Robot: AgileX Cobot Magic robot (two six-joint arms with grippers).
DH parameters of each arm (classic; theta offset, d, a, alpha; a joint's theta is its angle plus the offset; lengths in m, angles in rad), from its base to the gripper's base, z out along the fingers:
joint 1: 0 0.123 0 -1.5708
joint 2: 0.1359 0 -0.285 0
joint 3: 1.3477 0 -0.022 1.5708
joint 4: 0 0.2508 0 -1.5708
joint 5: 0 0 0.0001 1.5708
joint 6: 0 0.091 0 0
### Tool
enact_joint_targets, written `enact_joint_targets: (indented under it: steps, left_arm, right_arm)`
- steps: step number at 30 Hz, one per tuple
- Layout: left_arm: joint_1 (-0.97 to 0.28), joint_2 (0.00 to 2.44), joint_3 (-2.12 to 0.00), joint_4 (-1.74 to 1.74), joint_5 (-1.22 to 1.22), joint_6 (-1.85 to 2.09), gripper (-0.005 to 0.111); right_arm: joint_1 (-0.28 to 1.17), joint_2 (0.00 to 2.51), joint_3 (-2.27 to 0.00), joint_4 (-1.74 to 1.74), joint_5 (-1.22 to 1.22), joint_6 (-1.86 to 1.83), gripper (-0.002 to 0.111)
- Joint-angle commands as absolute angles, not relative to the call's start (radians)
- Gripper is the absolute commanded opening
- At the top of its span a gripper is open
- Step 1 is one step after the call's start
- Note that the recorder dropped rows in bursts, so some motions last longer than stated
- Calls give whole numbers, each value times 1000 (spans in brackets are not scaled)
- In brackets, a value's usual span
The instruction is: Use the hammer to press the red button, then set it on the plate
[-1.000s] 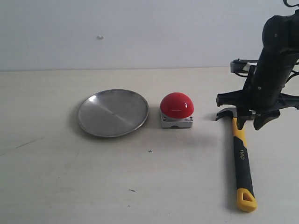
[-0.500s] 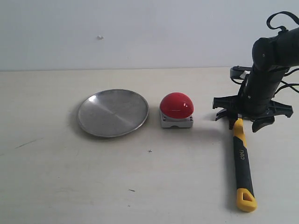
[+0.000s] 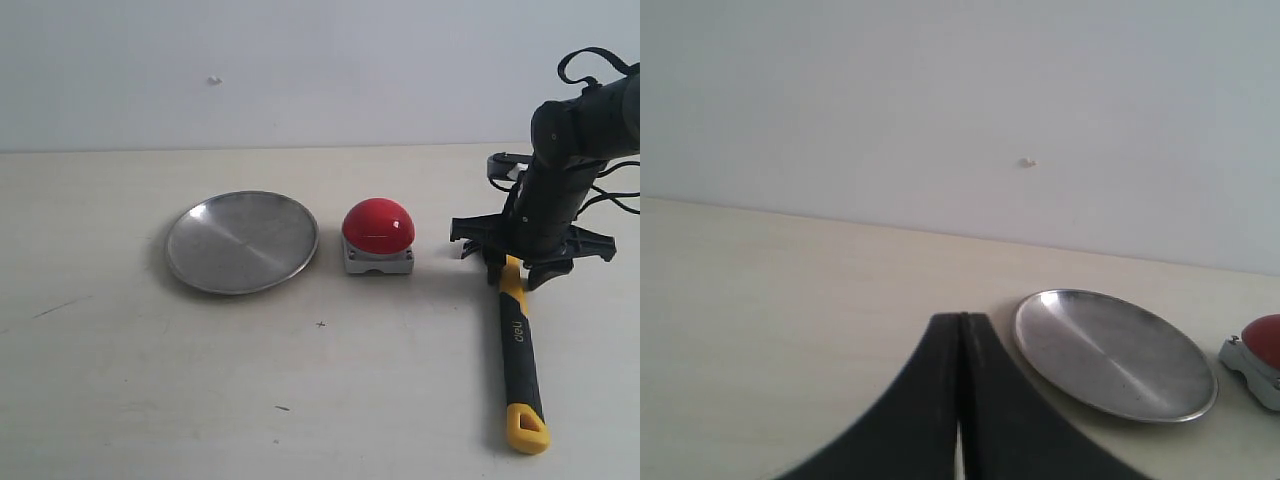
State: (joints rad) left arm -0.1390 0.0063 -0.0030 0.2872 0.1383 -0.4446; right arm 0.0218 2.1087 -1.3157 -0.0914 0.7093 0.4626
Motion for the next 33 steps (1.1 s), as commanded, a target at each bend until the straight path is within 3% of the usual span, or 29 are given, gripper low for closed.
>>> enact_joint_targets:
  steps: [1, 9, 14, 33]
  left_arm:
    - [-141, 0, 0, 283, 128, -446, 0]
    - [-141, 0, 0, 283, 128, -446, 0]
    - [-141, 0, 0, 283, 128, -446, 0]
    - [-141, 0, 0, 283, 128, -446, 0]
  right_arm:
    - [24, 2110, -1321, -96, 710, 466, 43]
    - [24, 2110, -1325, -81, 751, 427, 23]
    - [24, 2110, -1328, -88, 758, 390, 0]
    - [24, 1938, -1349, -157, 621, 366, 0]
